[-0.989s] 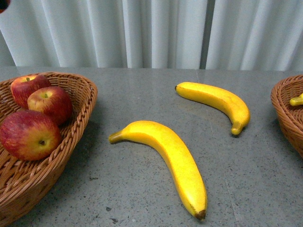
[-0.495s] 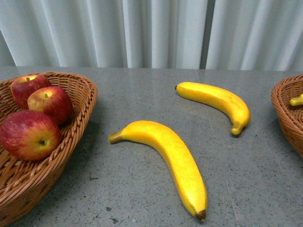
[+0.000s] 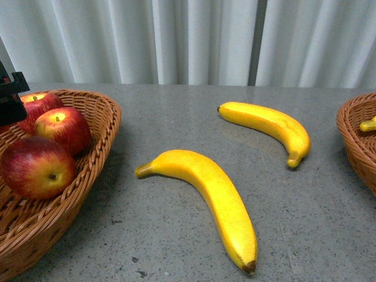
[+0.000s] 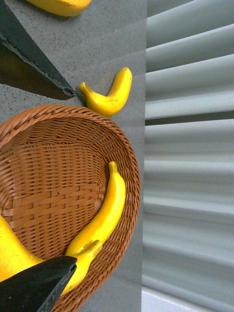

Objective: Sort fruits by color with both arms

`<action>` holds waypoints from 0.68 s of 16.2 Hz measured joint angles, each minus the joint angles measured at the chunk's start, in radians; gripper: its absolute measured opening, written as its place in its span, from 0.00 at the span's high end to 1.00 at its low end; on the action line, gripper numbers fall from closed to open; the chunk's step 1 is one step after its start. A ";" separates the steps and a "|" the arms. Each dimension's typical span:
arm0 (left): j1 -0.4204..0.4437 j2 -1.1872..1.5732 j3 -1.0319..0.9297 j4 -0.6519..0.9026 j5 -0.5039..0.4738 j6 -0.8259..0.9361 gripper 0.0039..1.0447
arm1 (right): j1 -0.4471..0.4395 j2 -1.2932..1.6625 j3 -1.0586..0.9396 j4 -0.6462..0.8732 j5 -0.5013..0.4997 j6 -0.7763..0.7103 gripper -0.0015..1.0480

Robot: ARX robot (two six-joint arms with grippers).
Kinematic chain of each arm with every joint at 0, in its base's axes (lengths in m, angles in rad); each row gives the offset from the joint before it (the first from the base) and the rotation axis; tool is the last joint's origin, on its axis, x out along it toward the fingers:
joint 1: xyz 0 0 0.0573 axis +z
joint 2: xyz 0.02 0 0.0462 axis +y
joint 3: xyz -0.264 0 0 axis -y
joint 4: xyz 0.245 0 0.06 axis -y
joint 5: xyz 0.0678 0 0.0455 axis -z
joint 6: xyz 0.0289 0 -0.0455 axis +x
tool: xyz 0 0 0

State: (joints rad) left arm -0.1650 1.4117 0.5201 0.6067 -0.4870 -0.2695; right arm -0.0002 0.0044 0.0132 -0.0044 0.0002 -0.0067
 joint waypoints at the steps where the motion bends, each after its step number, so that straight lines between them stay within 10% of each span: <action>1: -0.011 -0.031 -0.012 0.000 -0.008 -0.014 0.11 | 0.000 0.000 0.000 0.000 0.000 0.000 0.06; 9: -0.043 -0.352 -0.078 0.057 0.008 0.109 0.06 | 0.000 0.000 0.000 0.000 0.000 0.000 0.06; 11: 0.049 -0.525 -0.107 -0.119 0.184 0.203 0.17 | 0.000 0.000 0.000 0.000 0.000 0.000 0.06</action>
State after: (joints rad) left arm -0.1158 0.8871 0.4129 0.4881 -0.3031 -0.0669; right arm -0.0002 0.0044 0.0132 -0.0044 0.0002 -0.0071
